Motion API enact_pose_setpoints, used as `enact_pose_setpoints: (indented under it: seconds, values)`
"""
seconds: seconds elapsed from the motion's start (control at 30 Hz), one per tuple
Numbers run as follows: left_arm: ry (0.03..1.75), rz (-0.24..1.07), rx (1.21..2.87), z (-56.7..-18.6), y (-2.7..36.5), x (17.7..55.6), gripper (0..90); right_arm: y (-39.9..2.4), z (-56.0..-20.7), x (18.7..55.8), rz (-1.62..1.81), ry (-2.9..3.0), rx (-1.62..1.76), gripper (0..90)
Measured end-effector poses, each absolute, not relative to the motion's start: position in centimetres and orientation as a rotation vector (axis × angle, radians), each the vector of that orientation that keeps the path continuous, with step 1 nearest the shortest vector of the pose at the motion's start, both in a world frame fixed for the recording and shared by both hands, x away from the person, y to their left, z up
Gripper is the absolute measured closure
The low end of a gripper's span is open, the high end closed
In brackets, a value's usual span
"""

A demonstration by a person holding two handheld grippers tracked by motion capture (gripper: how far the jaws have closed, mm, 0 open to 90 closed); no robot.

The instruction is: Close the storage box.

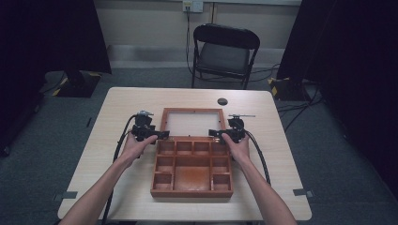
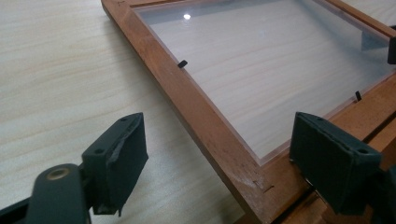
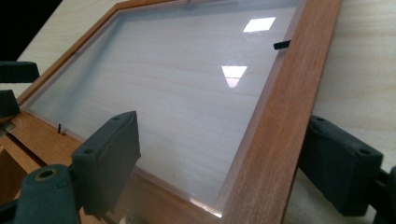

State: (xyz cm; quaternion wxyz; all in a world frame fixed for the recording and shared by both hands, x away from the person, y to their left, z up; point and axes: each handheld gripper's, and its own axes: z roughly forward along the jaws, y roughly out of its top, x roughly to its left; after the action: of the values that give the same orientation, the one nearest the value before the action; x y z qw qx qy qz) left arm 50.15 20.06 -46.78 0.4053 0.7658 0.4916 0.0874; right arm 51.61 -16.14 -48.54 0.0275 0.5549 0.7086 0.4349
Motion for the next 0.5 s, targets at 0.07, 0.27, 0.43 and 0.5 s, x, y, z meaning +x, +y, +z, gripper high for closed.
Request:
enact_pose_setpoints:
  seconds: [0.07, 0.27, 0.43, 0.5]
  values:
    - [1.242, 0.215, 1.92, -46.99, 20.2, 50.25, 16.0, -16.28, -48.8, 51.61, 1.378, 2.178, 1.753, 17.0]
    - [1.242, 0.175, 1.911, -47.21, 20.39, 50.55, 14.9, -16.42, -48.84, 51.67, 1.405, 2.187, 1.777, 21.2]
    - [1.25, 0.158, 1.898, -47.36, 20.3, 50.62, 14.9, -16.38, -48.76, 51.63, 1.398, 2.187, 1.769, 21.2]
    - [1.252, 0.159, 1.898, -47.36, 20.19, 50.58, 15.0, -16.35, -48.71, 51.57, 1.393, 2.184, 1.769, 21.3]
